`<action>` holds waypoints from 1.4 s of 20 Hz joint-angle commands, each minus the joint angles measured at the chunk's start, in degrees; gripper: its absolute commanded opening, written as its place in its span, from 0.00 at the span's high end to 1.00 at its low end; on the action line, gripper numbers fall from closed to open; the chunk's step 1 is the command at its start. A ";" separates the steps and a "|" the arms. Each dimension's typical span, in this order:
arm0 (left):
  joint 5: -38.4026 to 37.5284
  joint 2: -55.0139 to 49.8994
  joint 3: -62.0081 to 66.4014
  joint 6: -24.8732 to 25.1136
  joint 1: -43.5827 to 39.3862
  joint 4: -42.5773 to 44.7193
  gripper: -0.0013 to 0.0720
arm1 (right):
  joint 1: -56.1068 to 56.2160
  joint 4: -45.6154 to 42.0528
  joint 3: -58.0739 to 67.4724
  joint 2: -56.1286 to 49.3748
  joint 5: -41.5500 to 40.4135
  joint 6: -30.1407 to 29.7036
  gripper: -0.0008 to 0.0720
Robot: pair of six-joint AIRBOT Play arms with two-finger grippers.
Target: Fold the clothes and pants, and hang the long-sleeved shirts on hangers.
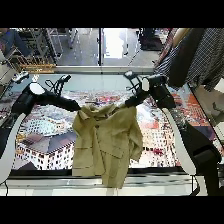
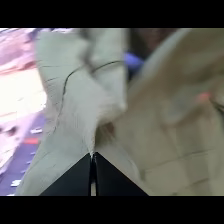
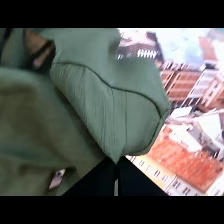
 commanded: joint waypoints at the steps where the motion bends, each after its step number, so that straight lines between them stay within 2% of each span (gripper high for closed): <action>1: -4.59 0.96 0.07 4.00 1.20 -14.69 0.97 | -1.44 1.51 -4.72 0.13 14.16 -3.37 0.96; 4: -9.33 4.28 0.07 6.43 0.83 -22.29 0.97 | -4.98 2.03 -8.57 0.13 17.81 13.22 0.96; 5: -10.23 5.92 0.07 6.80 0.35 -22.25 0.97 | -5.79 3.21 -9.09 0.13 19.17 16.85 0.86; 7: -11.50 9.53 0.07 7.39 -0.87 -22.08 0.97 | -6.49 7.74 -9.14 0.35 20.79 21.38 0.46; 8: -11.72 11.30 0.07 7.43 -1.51 -22.10 0.97 | -6.47 10.38 -9.14 0.72 20.31 23.41 0.39; 11: -12.76 14.49 0.07 7.26 -3.02 -22.10 0.97 | -5.16 22.69 -9.14 1.95 13.60 32.41 0.39; 13: -13.70 15.13 0.07 7.10 -3.89 -22.12 0.97 | -2.23 24.00 -9.79 1.97 9.66 39.17 0.39; 14: -13.94 15.26 0.07 6.82 -4.37 -22.08 0.97 | -0.59 23.74 -10.67 1.90 7.82 42.03 0.35; 16: -14.84 15.34 0.07 6.62 -4.74 -22.10 0.97 | 1.73 25.64 -13.53 1.88 1.86 43.87 0.33; 17: -15.54 15.34 0.07 6.49 -4.74 -22.08 0.97 | 1.86 28.06 -15.21 1.88 -1.77 44.46 0.27; 19: -16.83 15.34 0.07 6.45 -4.72 -22.10 0.97 | 1.38 30.71 -17.79 1.86 -7.39 45.97 0.27; 23: -16.96 15.34 0.07 6.49 -4.74 -22.12 0.97 | 1.29 26.82 -22.53 1.18 -10.25 49.35 0.27; 26: -16.96 15.34 0.07 6.49 -4.74 -22.10 0.97 | 1.60 27.21 -23.23 -1.95 -11.06 50.16 0.27; 27: -16.96 15.34 0.07 6.49 -4.70 -22.10 0.97 | 1.73 26.77 -23.23 -2.84 -9.51 50.14 0.32; 28: -16.94 15.34 0.07 6.51 -4.61 -22.10 0.97 | 1.73 25.92 -23.19 -3.26 -7.80 50.03 0.54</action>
